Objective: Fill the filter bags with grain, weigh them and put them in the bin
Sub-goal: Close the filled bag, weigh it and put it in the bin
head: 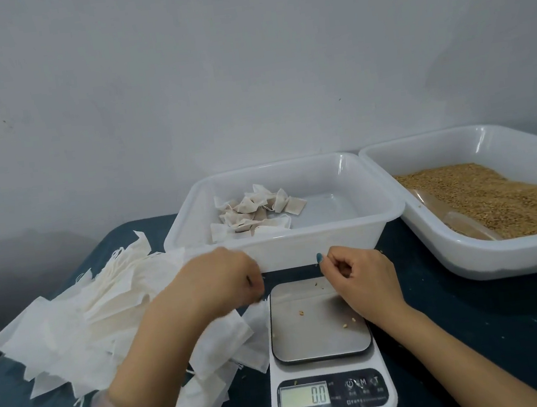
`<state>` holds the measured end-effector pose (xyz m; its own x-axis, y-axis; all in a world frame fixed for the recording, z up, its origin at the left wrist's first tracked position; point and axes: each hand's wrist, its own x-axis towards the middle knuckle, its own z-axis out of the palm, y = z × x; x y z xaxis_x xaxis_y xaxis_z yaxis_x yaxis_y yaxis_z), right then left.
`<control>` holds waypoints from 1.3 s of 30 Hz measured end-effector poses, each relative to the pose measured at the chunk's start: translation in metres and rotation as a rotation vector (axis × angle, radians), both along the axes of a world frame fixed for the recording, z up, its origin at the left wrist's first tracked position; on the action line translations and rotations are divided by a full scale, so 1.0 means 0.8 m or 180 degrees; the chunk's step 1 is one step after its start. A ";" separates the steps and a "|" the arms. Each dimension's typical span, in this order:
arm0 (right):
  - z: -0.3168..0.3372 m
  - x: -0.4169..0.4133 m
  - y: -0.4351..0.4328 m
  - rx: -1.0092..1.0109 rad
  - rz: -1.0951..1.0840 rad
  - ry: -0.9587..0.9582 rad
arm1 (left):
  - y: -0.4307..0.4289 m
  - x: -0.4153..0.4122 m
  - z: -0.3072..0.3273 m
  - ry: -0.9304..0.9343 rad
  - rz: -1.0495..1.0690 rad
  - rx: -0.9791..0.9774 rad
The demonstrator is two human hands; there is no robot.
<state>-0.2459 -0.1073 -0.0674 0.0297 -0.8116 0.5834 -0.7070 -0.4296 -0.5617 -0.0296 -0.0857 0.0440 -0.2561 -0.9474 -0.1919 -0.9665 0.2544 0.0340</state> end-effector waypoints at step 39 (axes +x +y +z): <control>0.002 -0.004 0.001 0.0090 -0.0030 -0.0049 | -0.022 0.025 -0.059 -0.0228 -0.0113 -0.0387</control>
<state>-0.2490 -0.1063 -0.0661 0.0134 -0.8280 0.5606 -0.7022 -0.4069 -0.5843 -0.0098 -0.1037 -0.0028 -0.2797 -0.9554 -0.0953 -0.9557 0.2865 -0.0678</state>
